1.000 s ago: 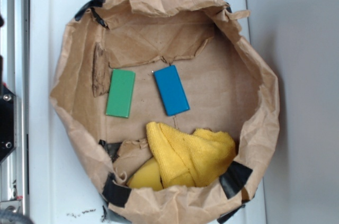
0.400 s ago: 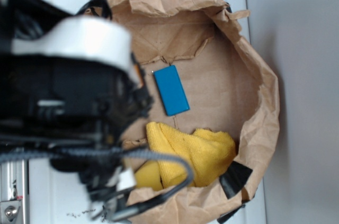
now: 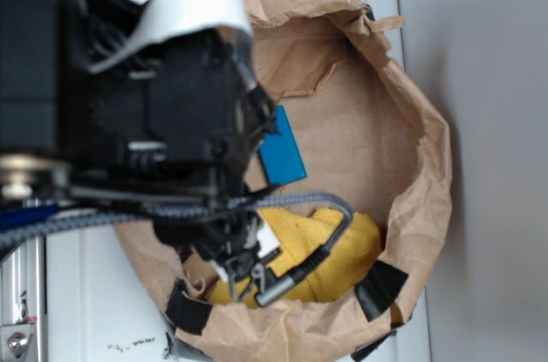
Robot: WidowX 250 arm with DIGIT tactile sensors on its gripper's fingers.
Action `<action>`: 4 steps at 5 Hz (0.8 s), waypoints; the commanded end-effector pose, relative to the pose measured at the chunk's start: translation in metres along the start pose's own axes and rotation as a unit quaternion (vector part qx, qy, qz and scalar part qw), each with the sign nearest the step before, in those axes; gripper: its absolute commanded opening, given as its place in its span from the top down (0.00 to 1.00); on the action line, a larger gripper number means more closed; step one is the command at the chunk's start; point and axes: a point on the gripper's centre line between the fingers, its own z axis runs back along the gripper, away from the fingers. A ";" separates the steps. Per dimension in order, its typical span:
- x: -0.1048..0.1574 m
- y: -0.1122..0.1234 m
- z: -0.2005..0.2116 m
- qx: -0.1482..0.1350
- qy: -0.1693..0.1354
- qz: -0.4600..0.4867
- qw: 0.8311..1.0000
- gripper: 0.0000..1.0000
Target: Grab the blue block.
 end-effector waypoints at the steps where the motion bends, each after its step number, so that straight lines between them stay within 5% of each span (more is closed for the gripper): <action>1: 0.007 0.007 0.008 -0.007 -0.015 0.011 1.000 0.00; 4: 0.059 -0.013 -0.036 -0.019 -0.067 0.286 0.956 0.00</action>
